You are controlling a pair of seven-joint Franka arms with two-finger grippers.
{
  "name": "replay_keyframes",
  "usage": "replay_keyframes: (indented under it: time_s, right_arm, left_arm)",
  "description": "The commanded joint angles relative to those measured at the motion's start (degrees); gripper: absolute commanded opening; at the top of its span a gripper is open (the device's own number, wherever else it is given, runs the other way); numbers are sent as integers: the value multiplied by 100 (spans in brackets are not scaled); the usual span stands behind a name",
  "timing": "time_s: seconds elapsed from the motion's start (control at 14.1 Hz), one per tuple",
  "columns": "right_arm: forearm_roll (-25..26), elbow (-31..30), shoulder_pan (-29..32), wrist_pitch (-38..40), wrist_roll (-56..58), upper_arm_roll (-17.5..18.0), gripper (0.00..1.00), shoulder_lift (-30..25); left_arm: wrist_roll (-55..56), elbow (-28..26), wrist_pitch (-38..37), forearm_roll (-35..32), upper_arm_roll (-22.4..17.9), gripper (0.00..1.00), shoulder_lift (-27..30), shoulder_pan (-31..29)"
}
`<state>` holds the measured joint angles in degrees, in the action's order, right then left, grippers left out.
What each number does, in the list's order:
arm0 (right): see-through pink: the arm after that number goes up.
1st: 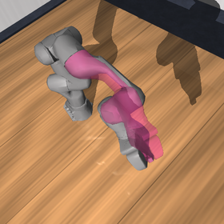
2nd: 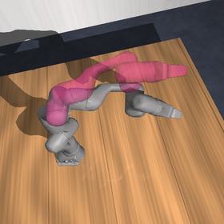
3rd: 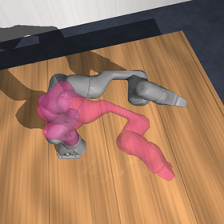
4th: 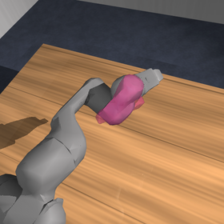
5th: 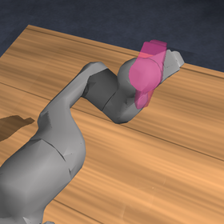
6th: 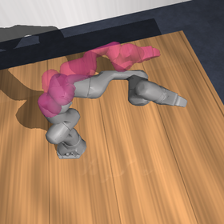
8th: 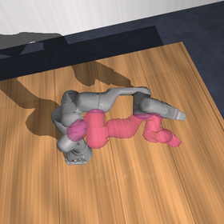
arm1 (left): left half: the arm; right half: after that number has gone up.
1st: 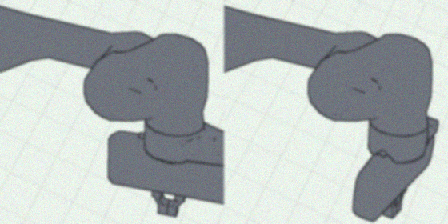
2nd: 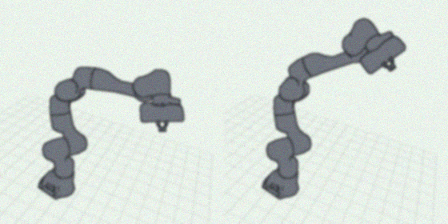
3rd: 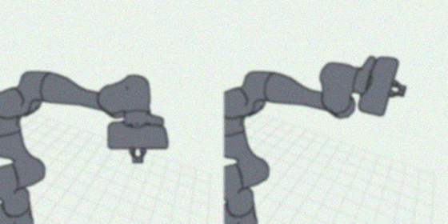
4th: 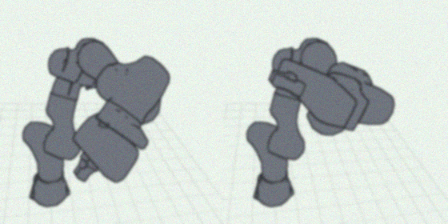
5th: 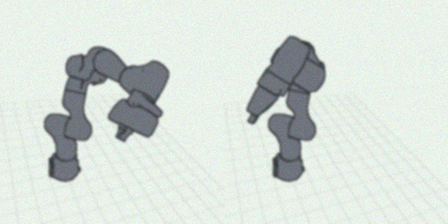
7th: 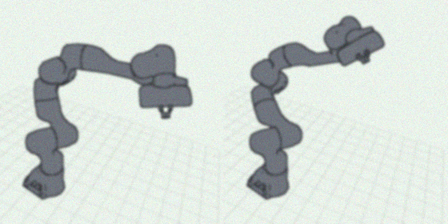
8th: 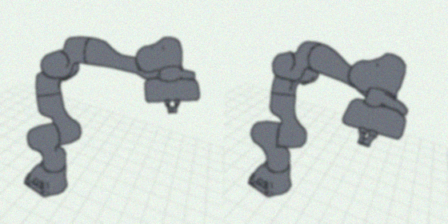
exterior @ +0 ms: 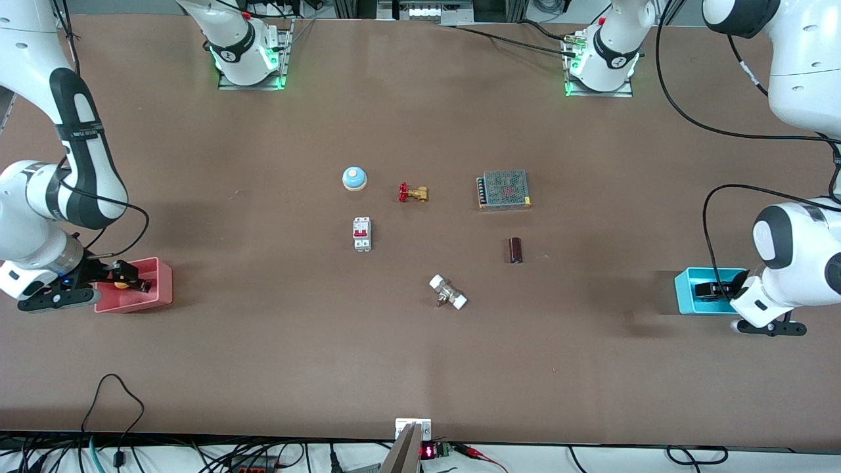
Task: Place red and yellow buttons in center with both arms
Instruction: 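Close the right gripper on the yellow button while the left gripper grips the red button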
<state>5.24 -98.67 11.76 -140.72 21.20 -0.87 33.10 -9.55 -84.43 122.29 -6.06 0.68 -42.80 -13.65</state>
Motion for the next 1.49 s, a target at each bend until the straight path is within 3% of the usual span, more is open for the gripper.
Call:
replay_keyframes:
  time_s: [0.0,0.43,0.57,0.71,0.92,0.99,1.14,1.42]
  right_arm:
    - [30,-143,142,-227,217,105,100,21]
    - [21,-276,178,-491,455,113,100,109]
    - [4,-346,178,-491,455,192,100,135]
    - [-5,-390,187,-491,455,201,100,135]
    - [-14,-399,187,-491,455,219,100,135]
    - [-14,-399,187,-491,464,219,100,135]
    - [-5,-390,222,-491,516,219,99,126]
    - [-5,-363,266,-500,587,219,87,126]
  left_arm:
    - [-152,-56,75,158,73,100,-1,-102]
    - [-327,-56,321,166,64,100,-141,-199]
    - [-354,-65,365,175,73,95,-211,-243]
    - [-354,-65,357,184,73,80,-212,-252]
    - [-372,-83,322,184,73,34,-194,-252]
    - [-372,-83,321,184,73,28,-194,-261]
    - [-363,-74,295,184,73,22,-177,-261]
    - [-354,14,-46,193,81,21,-28,-261]
